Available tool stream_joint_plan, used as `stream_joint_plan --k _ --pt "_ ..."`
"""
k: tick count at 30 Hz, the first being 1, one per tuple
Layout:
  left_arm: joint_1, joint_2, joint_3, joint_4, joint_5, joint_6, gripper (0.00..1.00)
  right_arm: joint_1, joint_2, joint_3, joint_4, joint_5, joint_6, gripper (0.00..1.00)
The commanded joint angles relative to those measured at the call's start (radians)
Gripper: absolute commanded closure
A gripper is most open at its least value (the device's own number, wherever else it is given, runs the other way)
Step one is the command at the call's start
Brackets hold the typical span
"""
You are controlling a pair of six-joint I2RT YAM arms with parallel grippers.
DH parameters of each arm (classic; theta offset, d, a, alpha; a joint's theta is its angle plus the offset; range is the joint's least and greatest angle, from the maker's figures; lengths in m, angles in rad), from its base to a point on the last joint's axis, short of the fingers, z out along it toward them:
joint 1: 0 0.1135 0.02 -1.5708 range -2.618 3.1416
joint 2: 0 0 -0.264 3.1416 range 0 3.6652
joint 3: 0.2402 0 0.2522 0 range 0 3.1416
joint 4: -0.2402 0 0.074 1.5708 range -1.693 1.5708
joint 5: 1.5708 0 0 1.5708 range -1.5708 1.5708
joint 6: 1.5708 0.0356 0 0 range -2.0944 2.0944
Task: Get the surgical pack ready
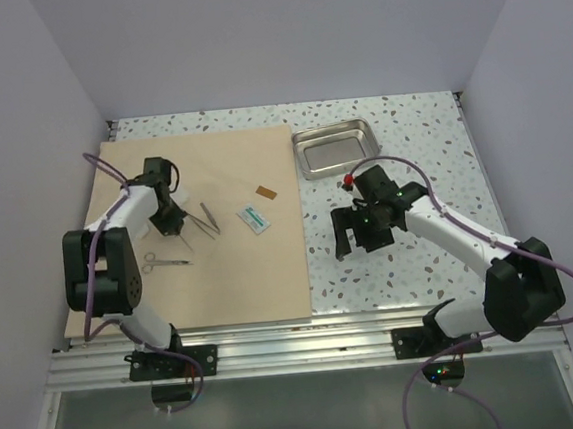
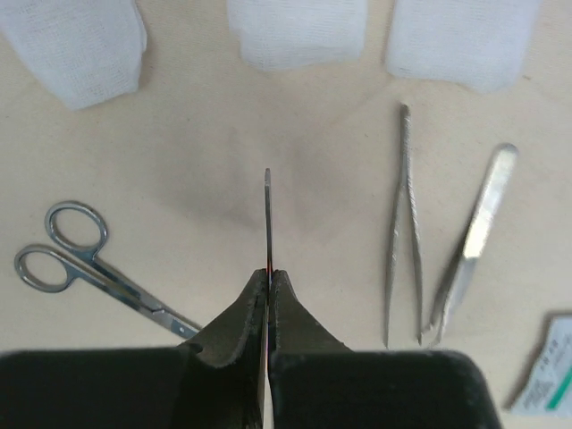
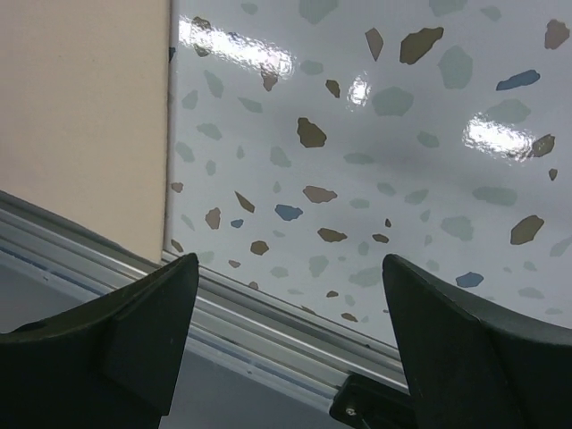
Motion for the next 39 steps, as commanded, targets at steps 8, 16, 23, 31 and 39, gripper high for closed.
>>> stream_joint_plan --k 8,16,23,31,39 --pt "0.011 -0.387 -0.124 0.178 0.695 0.279 1.00 0.003 0.227 0.242 0.297 -0.366 0.133 0.11" --pt "-0.078 -0.468 -0.298 0.389 1.105 0.264 1.00 0.066 0.444 0.412 0.658 -0.472 0.469 0.16" --pt "-0.167 -0.476 -0.326 0.450 1.104 0.227 1.00 0.129 0.550 0.496 0.641 -0.491 0.542 0.30" --pt "-0.172 -0.433 -0.321 0.459 1.112 0.227 1.00 0.167 0.550 0.509 0.562 -0.429 0.493 0.37" --pt "-0.176 -0.399 -0.286 0.455 1.104 0.227 1.00 0.209 0.571 0.529 0.528 -0.403 0.476 0.45"
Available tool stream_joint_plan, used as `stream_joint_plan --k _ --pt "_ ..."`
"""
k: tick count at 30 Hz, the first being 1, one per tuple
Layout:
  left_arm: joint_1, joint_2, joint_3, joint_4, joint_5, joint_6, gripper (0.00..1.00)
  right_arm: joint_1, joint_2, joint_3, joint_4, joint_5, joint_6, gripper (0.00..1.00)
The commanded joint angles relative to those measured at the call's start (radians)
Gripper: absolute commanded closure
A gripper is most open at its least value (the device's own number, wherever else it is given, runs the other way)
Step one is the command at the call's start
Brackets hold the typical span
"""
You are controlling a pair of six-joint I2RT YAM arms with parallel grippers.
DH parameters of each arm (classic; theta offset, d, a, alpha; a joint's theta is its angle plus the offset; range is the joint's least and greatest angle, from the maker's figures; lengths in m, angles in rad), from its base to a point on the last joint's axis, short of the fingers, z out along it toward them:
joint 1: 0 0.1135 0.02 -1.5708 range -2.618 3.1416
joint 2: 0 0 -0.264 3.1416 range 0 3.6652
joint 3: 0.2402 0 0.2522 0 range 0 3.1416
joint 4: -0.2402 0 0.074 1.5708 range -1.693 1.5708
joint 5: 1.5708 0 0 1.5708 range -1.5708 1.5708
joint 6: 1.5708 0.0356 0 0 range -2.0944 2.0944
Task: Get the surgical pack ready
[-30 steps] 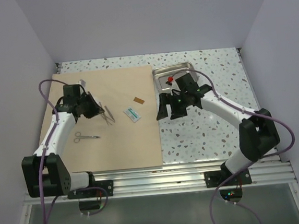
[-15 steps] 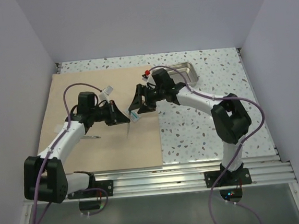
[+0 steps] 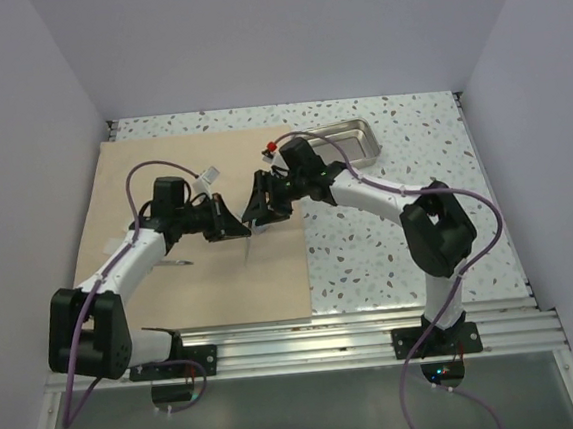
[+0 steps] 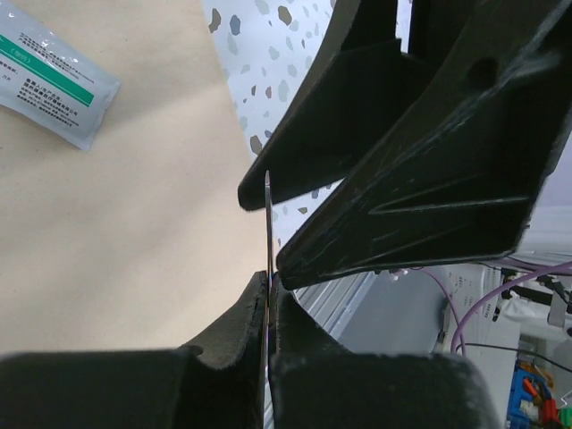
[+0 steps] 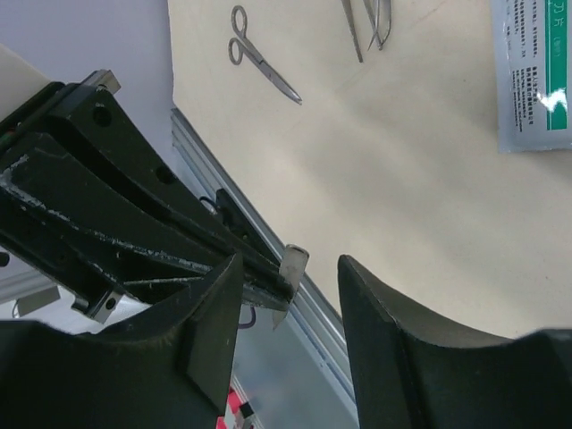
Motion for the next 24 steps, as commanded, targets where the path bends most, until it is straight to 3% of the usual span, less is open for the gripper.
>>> stream_joint_plan --k 1,6,7,9,10,12,13,14,15,18,24 --pt "-0.008 0.015 0.043 0.044 0.026 -0.003 1.00 0.015 0.014 0.046 -0.030 0.023 -0.015 0.50" --pt "-0.008 0.018 0.054 0.054 0.028 -0.004 1.00 0.017 0.034 0.052 -0.024 0.031 0.002 0.62" --pt "-0.008 0.017 0.060 0.052 0.028 -0.003 1.00 0.017 0.037 0.052 -0.024 0.036 0.008 0.72" --pt "-0.010 0.021 0.063 0.051 0.030 0.001 1.00 0.015 0.042 0.049 -0.017 0.045 0.022 0.84" --pt "-0.008 0.023 0.068 0.054 0.030 0.002 1.00 0.015 0.045 0.048 -0.012 0.048 0.033 0.96" --pt "-0.008 0.026 0.072 0.054 0.028 0.005 1.00 0.017 0.049 0.051 -0.009 0.060 0.042 1.00" --pt "-0.008 0.032 0.081 0.040 0.022 0.010 0.97 0.017 0.048 0.051 -0.011 0.074 0.049 1.00" --pt "-0.008 0.034 0.091 0.026 -0.005 0.016 0.84 0.017 0.037 0.051 -0.015 0.118 0.053 1.00" --pt "-0.008 0.032 0.100 0.014 -0.027 0.020 0.57 0.012 0.031 0.052 -0.015 0.156 0.056 1.00" --pt "-0.005 -0.005 0.126 -0.025 -0.143 0.034 0.35 -0.033 0.026 0.077 -0.038 0.314 0.072 1.00" --pt "0.001 -0.058 0.161 -0.152 -0.482 0.022 0.34 -0.231 0.069 0.161 -0.058 0.566 0.186 1.00"
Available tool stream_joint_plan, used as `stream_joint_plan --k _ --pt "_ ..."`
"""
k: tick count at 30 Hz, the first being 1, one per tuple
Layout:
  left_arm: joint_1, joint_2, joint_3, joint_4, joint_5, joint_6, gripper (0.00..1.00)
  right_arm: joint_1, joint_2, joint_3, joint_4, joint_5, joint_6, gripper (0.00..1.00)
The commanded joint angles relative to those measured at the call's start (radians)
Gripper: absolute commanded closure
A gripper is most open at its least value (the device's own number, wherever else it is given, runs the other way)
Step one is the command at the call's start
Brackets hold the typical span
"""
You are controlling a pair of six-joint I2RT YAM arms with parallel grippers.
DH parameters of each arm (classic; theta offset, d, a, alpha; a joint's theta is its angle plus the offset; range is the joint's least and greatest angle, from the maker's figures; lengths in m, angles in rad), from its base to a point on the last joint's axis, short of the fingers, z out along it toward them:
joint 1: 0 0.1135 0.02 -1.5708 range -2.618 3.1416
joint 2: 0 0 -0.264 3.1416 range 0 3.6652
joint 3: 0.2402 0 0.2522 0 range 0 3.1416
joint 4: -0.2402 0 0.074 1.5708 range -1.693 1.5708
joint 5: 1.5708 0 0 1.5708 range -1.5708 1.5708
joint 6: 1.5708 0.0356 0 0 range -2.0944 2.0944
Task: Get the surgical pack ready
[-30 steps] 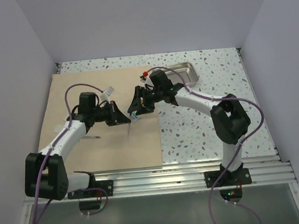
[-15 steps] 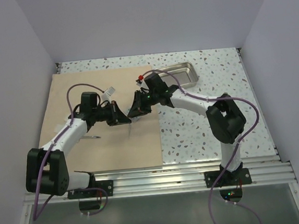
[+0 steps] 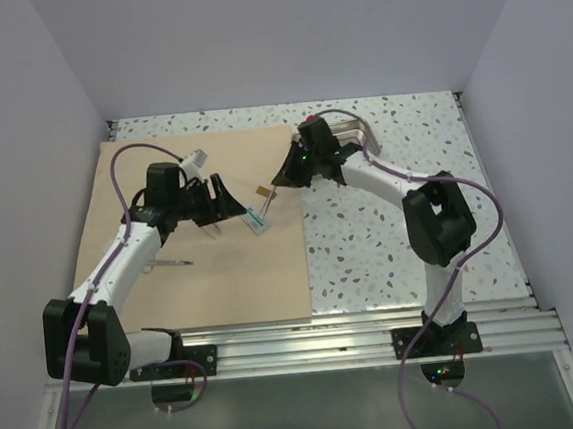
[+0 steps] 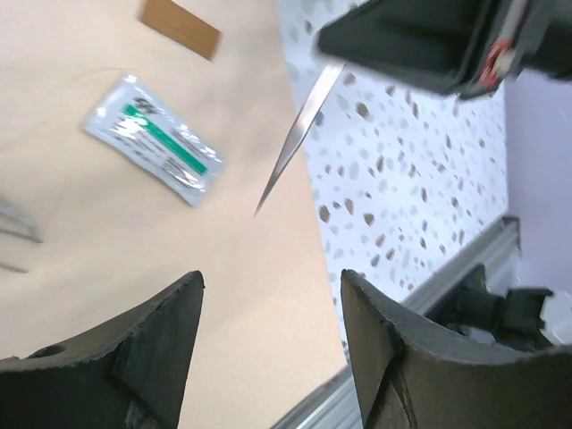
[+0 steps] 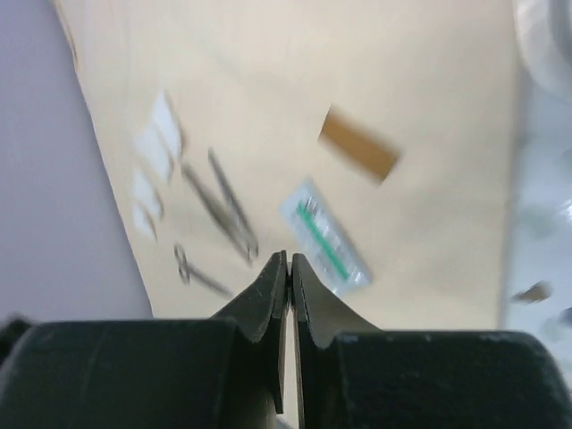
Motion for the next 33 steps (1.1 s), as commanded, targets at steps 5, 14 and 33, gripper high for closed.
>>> stream_joint_plan --k 5,14,33 --pt "0.023 -0.016 0.015 -0.074 -0.286 -0.039 0.36 -0.260 0.146 0.229 -0.008 0.269 0.117 1.00" --pt "0.069 0.026 0.062 -0.140 -0.417 -0.050 0.37 -0.378 0.305 0.350 0.055 0.264 0.179 1.00" --pt "0.141 0.414 0.274 -0.269 -0.570 -0.255 0.43 -0.395 0.306 0.532 -0.177 0.249 -0.089 0.46"
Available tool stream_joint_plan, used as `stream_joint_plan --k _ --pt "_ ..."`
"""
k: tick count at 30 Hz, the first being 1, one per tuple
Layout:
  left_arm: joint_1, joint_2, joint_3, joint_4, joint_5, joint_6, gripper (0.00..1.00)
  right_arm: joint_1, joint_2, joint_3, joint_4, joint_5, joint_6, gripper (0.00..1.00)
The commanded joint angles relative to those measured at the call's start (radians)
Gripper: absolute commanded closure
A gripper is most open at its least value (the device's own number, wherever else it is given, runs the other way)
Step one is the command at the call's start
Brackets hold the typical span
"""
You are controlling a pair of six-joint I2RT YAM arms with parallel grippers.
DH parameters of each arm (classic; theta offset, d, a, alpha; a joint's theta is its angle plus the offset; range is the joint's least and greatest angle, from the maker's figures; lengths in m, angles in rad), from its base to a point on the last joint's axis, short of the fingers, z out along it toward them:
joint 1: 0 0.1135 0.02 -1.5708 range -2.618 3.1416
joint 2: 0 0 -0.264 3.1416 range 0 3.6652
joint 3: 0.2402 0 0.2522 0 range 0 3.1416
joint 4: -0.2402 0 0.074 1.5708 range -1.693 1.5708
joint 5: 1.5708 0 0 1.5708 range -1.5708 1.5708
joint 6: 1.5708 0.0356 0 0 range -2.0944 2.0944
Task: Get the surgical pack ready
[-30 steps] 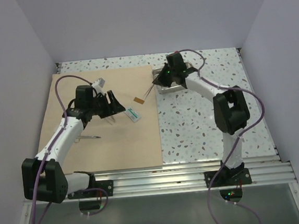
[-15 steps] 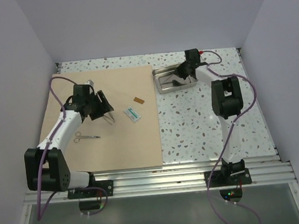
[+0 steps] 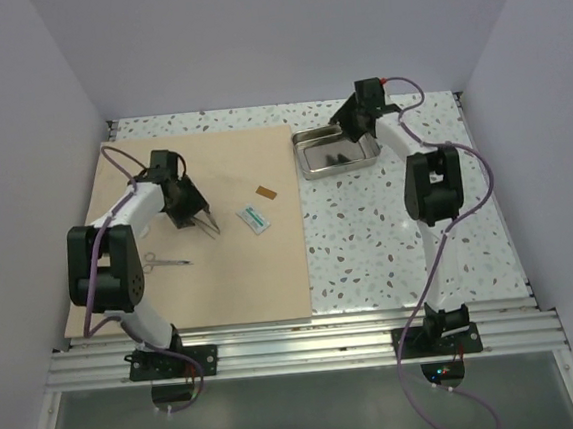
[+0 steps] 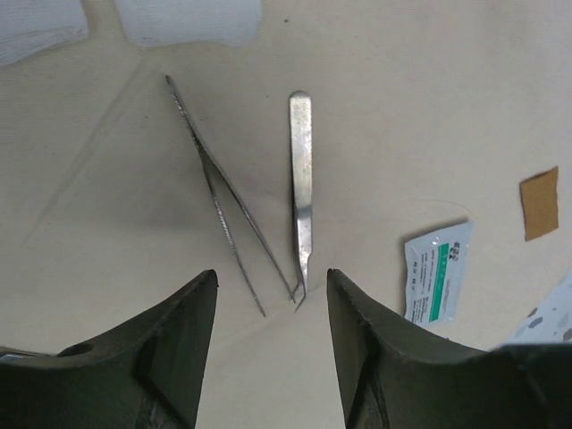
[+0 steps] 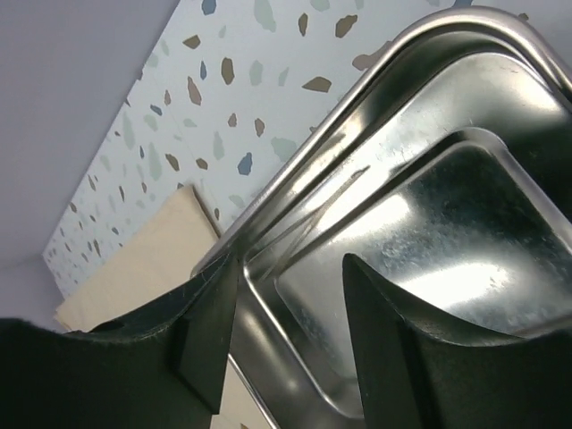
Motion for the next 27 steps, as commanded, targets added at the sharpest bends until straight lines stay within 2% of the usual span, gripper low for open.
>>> stream_joint_plan --k 1,5,10,14,20,21,23,26,27 --pt "0.025 0.037 0.053 -0.056 -0.062 -0.065 0.44 0.002 -0.168 -0.003 -0.126 0.013 -0.187 0.46" --pt "0.028 0.112 0.102 -0.080 -0.112 -0.072 0.46 0.022 -0.307 -0.104 -0.186 0.000 -0.343 0.46" --pt "0.034 0.186 0.158 -0.103 -0.143 -0.079 0.48 0.051 -0.544 -0.351 -0.167 -0.003 -0.404 0.46" --pt "0.039 0.220 0.187 -0.111 -0.158 -0.071 0.55 0.069 -0.643 -0.492 -0.170 -0.021 -0.431 0.46" --pt "0.041 0.228 0.175 -0.099 -0.152 -0.066 0.77 0.100 -0.704 -0.557 -0.174 -0.021 -0.450 0.46" --pt "0.041 0.225 0.171 -0.096 -0.141 -0.066 0.86 0.105 -0.700 -0.551 -0.180 -0.021 -0.453 0.46" --pt "0.042 0.214 0.168 -0.096 -0.132 -0.069 0.98 0.129 -0.686 -0.520 -0.193 -0.030 -0.460 0.46" --pt "0.041 0.164 0.173 -0.117 -0.121 -0.050 1.00 0.169 -0.654 -0.483 -0.197 -0.081 -0.479 0.46" --pt "0.041 0.140 0.173 -0.120 -0.106 -0.036 1.00 0.180 -0.640 -0.475 -0.193 -0.139 -0.480 0.46"
